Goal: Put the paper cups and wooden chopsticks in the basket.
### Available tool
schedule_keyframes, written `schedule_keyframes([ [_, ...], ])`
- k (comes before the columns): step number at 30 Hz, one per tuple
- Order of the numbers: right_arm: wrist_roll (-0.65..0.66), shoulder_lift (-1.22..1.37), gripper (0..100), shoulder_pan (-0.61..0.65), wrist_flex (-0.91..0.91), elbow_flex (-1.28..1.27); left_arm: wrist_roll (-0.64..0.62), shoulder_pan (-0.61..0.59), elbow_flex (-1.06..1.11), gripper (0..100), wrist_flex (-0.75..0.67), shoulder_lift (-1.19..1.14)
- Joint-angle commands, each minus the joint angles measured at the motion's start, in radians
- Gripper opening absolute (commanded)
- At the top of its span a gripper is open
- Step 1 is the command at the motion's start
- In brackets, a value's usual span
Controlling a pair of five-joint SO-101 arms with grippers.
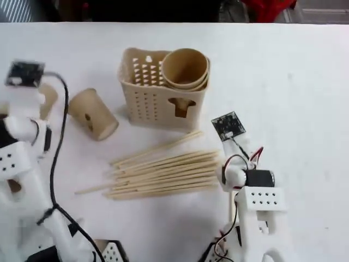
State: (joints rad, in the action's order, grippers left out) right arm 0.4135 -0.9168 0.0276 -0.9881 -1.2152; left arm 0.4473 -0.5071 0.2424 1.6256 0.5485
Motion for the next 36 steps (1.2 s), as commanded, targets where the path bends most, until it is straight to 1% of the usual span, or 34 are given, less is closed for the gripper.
schedule_keyframes([
  [1,-0.048,-0.096,1.6,-0.036,0.016,-0.005,-0.018,0.157,-0.540,2,0.166,0.007],
  [2,-0.048,-0.136,1.6,-0.044,0.016,-0.025,-0.032,0.194,-0.601,2,0.164,0.001],
  [4,-0.046,-0.229,1.6,-0.041,0.016,-0.071,-0.118,0.295,-0.680,2,0.161,-0.012],
  [6,-0.046,-0.335,1.6,-0.041,0.016,-0.120,-0.187,0.446,-0.718,2,0.160,-0.036],
  [9,-0.046,-0.496,1.6,-0.039,0.013,-0.192,-0.253,0.697,-0.750,2,0.137,-0.107],
  [11,-0.046,-0.585,1.7,-0.039,0.008,-0.230,-0.285,0.814,-0.761,2,0.098,-0.174],
  [13,-0.044,-0.673,1.7,-0.039,0.008,-0.273,-0.290,0.892,-0.760,2,0.055,-0.252],
  [17,-0.044,-0.796,1.7,-0.039,-0.004,-0.321,-0.290,0.941,-0.761,2,0.011,-0.377],
  [20,-0.044,-0.863,1.7,-0.039,-0.059,-0.321,-0.284,0.944,-0.758,2,-0.028,-0.397],
  [22,-0.044,-0.886,1.8,-0.039,-0.076,-0.322,-0.258,0.941,-0.756,2,-0.031,-0.415],
  [36,-0.044,-0.883,1.8,-0.039,-0.071,-0.322,-0.249,0.894,-0.758,2,0.138,-0.440],
])
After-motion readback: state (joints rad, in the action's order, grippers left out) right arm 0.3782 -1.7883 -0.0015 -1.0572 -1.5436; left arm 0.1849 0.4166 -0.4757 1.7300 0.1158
